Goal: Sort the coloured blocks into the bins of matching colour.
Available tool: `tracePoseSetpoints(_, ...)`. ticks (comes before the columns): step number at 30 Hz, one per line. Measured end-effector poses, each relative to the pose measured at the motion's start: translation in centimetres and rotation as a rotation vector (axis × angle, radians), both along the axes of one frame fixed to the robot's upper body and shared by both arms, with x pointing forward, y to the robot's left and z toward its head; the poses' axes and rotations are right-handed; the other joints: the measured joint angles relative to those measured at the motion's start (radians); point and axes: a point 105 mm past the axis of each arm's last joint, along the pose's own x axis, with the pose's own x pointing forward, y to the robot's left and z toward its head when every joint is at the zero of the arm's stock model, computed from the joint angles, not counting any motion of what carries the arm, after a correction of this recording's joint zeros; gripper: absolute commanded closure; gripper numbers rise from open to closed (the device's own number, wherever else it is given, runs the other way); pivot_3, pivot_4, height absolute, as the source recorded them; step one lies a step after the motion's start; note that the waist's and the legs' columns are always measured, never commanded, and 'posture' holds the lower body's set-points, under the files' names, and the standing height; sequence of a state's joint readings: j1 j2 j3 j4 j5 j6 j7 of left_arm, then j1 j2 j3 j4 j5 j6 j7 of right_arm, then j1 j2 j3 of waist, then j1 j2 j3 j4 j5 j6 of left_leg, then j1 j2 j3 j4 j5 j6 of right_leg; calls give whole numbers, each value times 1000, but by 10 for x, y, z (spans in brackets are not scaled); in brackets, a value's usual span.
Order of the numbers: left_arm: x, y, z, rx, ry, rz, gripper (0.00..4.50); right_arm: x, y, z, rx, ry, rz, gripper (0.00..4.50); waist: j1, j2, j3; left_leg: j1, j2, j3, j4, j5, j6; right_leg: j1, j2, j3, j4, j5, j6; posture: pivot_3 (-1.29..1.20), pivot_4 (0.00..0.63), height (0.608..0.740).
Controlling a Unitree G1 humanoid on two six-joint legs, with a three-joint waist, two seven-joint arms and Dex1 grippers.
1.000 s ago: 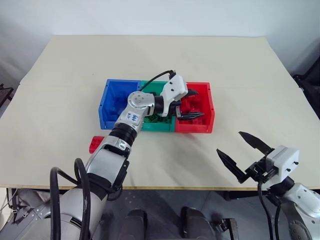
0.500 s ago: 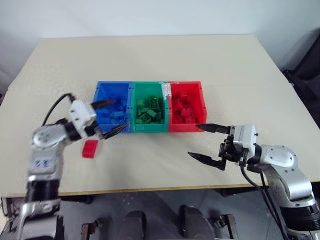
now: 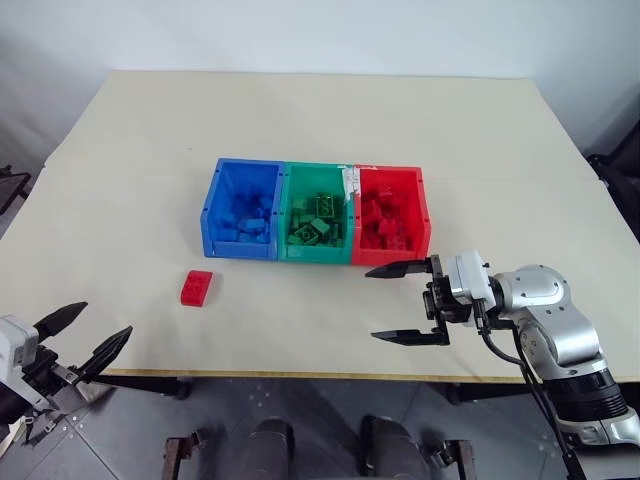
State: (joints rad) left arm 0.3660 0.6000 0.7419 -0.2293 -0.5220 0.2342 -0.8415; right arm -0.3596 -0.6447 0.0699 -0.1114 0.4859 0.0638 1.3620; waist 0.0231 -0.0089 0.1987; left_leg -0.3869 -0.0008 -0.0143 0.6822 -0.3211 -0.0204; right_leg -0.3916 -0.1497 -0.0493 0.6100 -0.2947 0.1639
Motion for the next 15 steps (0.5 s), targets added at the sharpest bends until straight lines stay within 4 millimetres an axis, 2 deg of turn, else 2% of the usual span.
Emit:
tracePoseSetpoints(6,22,-42,15,-51,3,-85,30,7,-14,-5,12,-5,-114,0,-3,0,0,0,0,0,0,0,-1,0,0,0,1,0,0,0,150,740)
tracePoseSetpoints(9,38,-56,16,-47,44,-72,30,9,-24,-10,13,5,-172,0,-3,0,0,0,0,1,-1,0,-1,0,0,0,1,0,0,0,150,740)
tracePoseSetpoints(15,69,-81,-4,-29,139,27,30,7,-26,-14,20,13,-205,0,-9,0,0,0,0,1,-1,0,-1,-1,1,1,2,0,0,0,150,740)
